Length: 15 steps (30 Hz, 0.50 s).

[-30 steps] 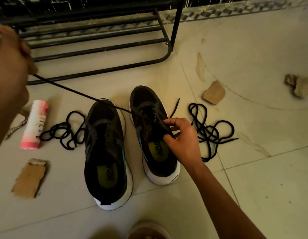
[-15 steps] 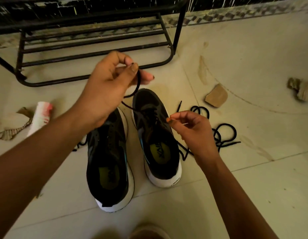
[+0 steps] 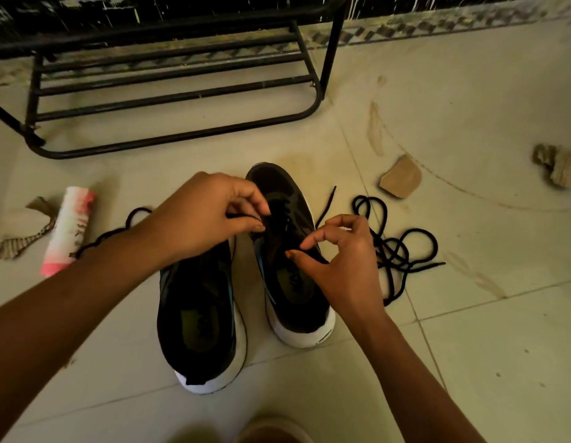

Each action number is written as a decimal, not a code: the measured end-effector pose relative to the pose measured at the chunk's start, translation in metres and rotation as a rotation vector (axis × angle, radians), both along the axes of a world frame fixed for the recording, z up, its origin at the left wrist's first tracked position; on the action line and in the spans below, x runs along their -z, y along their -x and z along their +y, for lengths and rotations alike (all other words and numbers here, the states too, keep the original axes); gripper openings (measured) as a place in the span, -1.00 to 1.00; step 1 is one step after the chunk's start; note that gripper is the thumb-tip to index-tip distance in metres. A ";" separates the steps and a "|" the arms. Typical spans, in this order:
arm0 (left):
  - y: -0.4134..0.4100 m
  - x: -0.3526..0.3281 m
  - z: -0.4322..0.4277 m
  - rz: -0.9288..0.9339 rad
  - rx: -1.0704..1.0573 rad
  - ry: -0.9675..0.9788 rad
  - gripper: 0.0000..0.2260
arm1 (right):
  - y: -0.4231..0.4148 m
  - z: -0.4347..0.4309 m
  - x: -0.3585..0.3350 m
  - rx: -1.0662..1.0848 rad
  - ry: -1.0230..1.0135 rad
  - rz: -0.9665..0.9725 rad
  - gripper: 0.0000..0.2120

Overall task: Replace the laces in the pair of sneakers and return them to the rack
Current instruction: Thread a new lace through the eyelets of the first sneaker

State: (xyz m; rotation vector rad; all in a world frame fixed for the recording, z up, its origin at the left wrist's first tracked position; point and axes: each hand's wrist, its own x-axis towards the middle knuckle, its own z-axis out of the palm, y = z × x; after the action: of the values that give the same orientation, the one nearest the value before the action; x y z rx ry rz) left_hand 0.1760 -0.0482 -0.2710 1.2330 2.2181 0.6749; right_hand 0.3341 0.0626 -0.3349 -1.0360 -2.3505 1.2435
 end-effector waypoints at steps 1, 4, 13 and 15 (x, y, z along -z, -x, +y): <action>-0.002 0.004 0.000 0.033 -0.010 -0.001 -0.86 | -0.001 -0.002 0.001 -0.008 -0.017 -0.002 -0.78; -0.005 0.011 0.000 0.143 -0.014 -0.027 -0.91 | -0.002 -0.009 0.002 -0.029 -0.051 -0.007 -0.90; -0.016 0.030 0.001 0.144 -0.057 -0.055 -0.84 | 0.004 -0.020 -0.005 -0.132 -0.086 -0.173 -0.82; -0.017 0.032 0.001 0.114 -0.105 -0.066 -0.80 | 0.007 -0.022 -0.007 -0.136 -0.077 -0.202 -0.80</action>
State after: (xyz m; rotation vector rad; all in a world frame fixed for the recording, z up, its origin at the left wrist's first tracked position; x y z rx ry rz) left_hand 0.1932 -0.0474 -0.3032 1.2216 2.3860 0.7407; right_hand 0.3273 0.0410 -0.3279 -1.0361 -2.6391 1.1300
